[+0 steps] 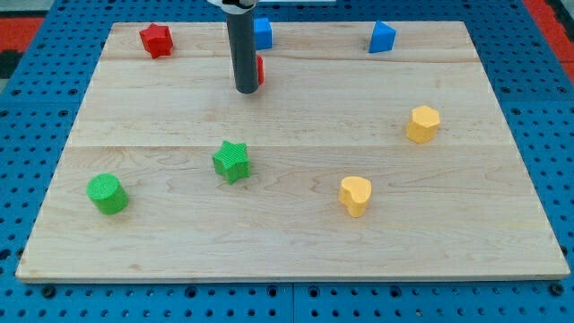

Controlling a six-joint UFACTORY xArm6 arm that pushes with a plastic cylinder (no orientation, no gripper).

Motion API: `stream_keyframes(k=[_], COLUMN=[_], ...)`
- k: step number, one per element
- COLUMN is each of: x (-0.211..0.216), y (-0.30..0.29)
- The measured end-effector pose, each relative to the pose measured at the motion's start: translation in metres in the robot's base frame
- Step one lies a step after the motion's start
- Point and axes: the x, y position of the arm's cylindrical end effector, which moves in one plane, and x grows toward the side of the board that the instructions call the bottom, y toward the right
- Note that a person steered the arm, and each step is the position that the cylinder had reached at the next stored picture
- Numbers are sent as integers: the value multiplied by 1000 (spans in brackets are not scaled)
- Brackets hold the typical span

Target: Place the red circle below the blue cube

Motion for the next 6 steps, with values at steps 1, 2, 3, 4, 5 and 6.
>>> stream_keyframes(k=[1, 2, 3, 4, 5, 6], x=[-13, -28, 24, 5, 2, 37], y=[-26, 5, 28, 147, 245, 302])
